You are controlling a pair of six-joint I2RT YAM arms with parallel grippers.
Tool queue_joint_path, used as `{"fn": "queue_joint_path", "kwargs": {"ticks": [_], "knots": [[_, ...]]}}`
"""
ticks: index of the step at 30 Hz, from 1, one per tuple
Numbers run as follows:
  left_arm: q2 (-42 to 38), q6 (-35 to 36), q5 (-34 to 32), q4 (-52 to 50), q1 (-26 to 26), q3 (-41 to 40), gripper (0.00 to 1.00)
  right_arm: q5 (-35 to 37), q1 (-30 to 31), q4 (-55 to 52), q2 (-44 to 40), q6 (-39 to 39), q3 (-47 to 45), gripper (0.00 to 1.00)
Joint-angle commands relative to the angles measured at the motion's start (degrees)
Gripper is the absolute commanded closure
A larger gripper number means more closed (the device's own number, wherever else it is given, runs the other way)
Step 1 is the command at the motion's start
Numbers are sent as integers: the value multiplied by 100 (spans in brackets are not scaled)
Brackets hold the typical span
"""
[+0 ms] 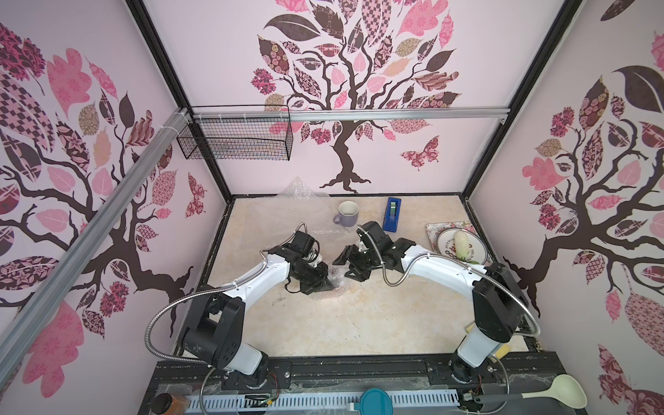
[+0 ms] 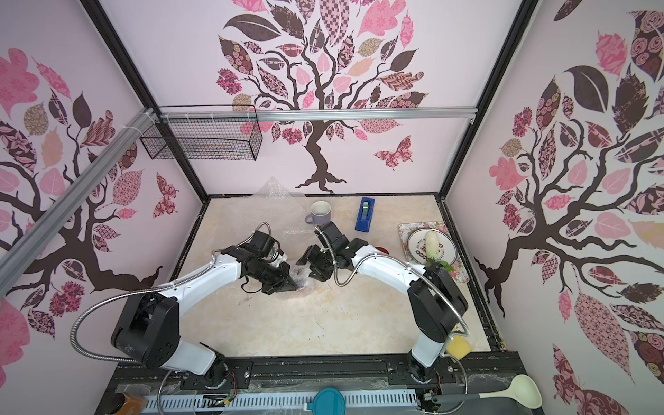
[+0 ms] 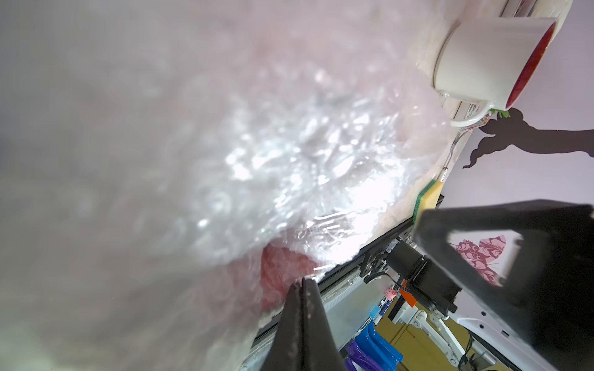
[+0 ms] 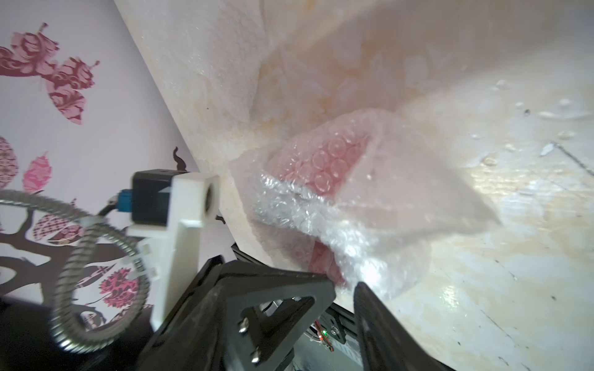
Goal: Wrap mugs in bubble wrap
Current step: Stick the tape on the bubble wrap.
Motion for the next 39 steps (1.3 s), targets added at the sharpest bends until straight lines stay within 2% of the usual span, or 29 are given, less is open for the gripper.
{"fn": "queue_joint_path", "kwargs": {"ticks": [1,3,5,8,13,18,24,31,34,37,39], "knots": [[117,134,-237,-103,3,158,100,-170,-34,70,-265,-49,30,55],[89,137,-235,-84,3,175,100,-407,-30,250,-51,-86,-6,75],[74,147,-236,-87,3,168,100,-540,-14,455,151,-110,-34,88],[60,162,-237,-90,3,157,100,-814,21,853,427,-61,-61,97],[12,160,-246,-81,3,114,100,-927,165,1042,700,-23,84,99],[-14,165,-263,-93,3,171,100,-778,260,704,902,-105,-74,100],[-40,191,-272,-159,3,300,100,-164,310,26,1171,-481,-62,100],[-340,157,-279,-367,3,830,100,354,340,-904,1654,-1052,806,100],[-600,51,-401,-603,33,1174,99,504,351,-1011,1420,-1128,1031,100],[-1044,-87,-537,-757,232,1256,98,600,328,-1254,1060,-1185,1287,90],[-1392,-49,-857,-950,517,1224,91,696,270,-1412,697,-1264,1404,81]]}}
